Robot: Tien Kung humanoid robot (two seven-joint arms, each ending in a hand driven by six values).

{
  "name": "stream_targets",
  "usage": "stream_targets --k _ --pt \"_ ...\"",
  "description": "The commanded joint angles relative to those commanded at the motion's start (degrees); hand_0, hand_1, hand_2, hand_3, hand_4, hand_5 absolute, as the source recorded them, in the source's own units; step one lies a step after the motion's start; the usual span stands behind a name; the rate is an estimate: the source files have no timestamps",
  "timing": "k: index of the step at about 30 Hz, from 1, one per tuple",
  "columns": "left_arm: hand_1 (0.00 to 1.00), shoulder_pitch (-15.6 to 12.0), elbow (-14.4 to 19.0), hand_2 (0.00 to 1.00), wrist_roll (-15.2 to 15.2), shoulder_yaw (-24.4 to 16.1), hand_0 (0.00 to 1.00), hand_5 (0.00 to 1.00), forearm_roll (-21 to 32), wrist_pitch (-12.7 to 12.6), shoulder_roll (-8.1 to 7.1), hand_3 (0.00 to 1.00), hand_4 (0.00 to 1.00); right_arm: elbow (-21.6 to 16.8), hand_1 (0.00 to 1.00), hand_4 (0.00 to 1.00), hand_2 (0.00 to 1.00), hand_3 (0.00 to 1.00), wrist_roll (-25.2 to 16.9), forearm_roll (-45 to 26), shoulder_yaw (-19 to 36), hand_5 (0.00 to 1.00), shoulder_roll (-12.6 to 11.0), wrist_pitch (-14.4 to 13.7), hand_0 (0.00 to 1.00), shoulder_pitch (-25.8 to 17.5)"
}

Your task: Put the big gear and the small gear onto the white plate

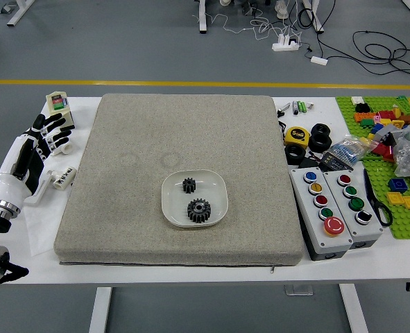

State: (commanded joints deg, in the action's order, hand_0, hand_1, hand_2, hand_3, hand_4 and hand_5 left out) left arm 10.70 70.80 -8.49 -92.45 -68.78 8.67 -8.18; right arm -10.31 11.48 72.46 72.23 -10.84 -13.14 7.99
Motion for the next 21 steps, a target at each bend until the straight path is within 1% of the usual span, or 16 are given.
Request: stream_targets --k 3,20,21 --pt "0.791 -0.09 -0.04 0.885 0.13 0.09 0.819 0.987 -0.45 0.21 0.08 0.805 0.963 0.00 0.678 0.774 0.757 0.575 -0.02 -0.03 0.02 0.612 -0.01 -0.01 0.672 0.04" --pt "0.792 0.00 -0.48 0.882 0.50 0.18 0.826 0.983 -2.47 0.65 0.39 0.804 0.963 0.00 0.678 0.773 0.757 0.574 -0.20 0.11 0.36 0.612 -0.09 -0.06 0.672 0.26" --pt "0.793 0.01 -0.51 0.879 0.50 0.17 0.828 0.996 -2.58 0.64 0.39 0.804 0.969 0.00 0.678 0.773 0.756 0.574 -0.20 0.14 0.38 0.612 -0.09 -0.06 0.671 0.27"
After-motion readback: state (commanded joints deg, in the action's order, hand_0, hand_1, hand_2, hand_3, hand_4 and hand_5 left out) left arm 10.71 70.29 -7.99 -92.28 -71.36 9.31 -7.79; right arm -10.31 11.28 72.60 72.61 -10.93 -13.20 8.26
